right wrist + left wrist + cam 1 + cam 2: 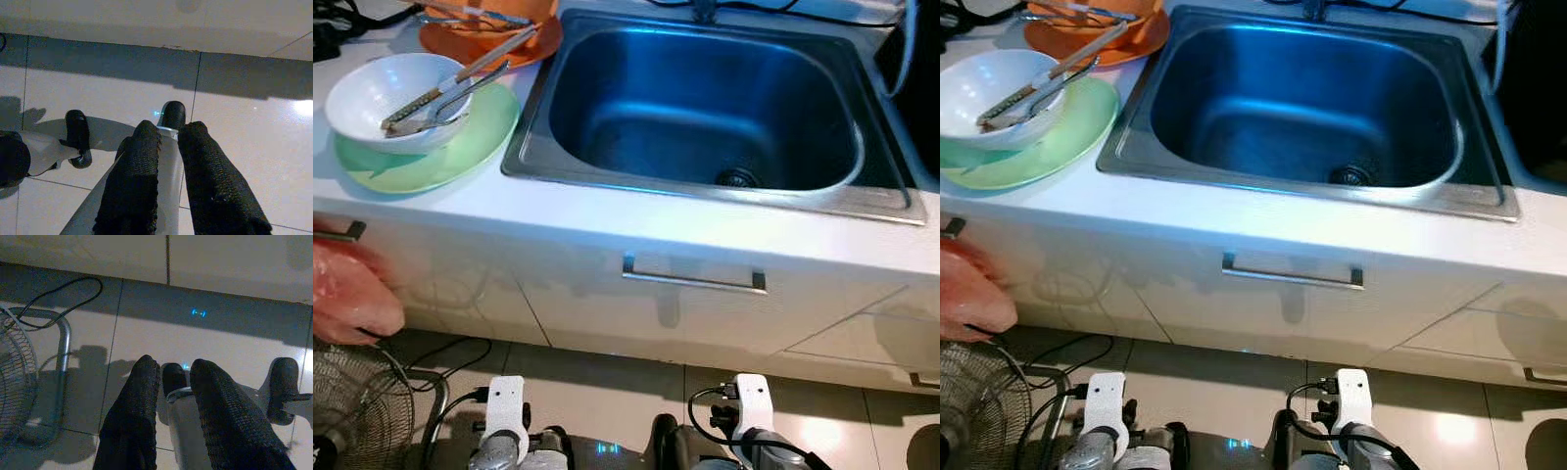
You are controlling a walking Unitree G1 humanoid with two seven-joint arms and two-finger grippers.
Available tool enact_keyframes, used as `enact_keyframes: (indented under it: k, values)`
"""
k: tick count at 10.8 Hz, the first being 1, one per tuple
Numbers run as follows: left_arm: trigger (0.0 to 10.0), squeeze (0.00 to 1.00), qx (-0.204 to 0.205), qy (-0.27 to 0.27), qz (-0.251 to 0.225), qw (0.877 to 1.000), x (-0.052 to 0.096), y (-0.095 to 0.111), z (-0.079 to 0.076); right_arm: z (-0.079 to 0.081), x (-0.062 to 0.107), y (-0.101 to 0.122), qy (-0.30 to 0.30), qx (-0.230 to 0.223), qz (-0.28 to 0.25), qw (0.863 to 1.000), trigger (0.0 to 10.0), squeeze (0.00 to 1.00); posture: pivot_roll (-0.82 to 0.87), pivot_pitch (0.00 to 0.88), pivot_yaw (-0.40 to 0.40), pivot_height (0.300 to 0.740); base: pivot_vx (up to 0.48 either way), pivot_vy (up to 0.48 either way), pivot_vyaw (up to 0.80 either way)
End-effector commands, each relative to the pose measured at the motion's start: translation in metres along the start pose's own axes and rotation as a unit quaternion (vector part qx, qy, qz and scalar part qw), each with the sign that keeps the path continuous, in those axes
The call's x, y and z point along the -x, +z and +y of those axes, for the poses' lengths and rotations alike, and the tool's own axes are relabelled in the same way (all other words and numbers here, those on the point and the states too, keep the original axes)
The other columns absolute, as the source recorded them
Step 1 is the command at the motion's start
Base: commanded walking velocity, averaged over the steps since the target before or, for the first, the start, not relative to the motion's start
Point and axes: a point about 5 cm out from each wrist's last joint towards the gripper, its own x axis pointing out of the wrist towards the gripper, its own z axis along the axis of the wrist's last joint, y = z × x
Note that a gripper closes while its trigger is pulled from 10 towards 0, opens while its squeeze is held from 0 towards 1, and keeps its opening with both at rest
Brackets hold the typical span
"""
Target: Kitchen organization
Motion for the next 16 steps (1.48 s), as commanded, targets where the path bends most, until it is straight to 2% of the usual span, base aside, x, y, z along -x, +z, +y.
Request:
enact_keyframes:
  k: [1,3,9,13,16]
  values:
    - [10.0,0.0,0.002,0.009,0.012,1.0,0.0031,-0.0093,0.0038,-0.0034,0.0032,-0.0118,-0.004,0.001,0.018,1.0,10.0,0.0,0.15,0.232,-0.04,0.74,0.0,0.0,0.0]
    - [10.0,0.0,0.005,0.009,0.019,1.0,0.0034,-0.0115,0.0041,-0.0023,0.003,-0.0117,-0.002,0.0,0.018,1.0,10.0,0.0,0.15,0.231,-0.04,0.74,0.0,0.176,0.0]
    - [10.0,0.0,0.003,0.009,0.02,1.0,0.0031,-0.0107,0.0037,-0.0026,0.0031,-0.0123,-0.002,-0.001,0.018,1.0,10.0,0.0,0.15,0.232,-0.041,0.74,0.0,0.45,0.0]
    - [10.0,0.0,-0.002,0.008,0.02,1.0,0.0031,-0.0108,0.0033,-0.0031,0.0031,-0.0115,-0.005,-0.006,0.016,1.0,10.0,0.0,0.15,0.232,-0.041,0.74,0.0,0.0,0.0]
    - [10.0,0.0,-0.004,0.007,0.018,1.0,0.0029,-0.0101,0.003,-0.0028,0.0028,-0.0108,-0.006,-0.004,0.016,1.0,10.0,0.0,0.15,0.232,-0.04,0.74,0.0,0.0,-0.47]
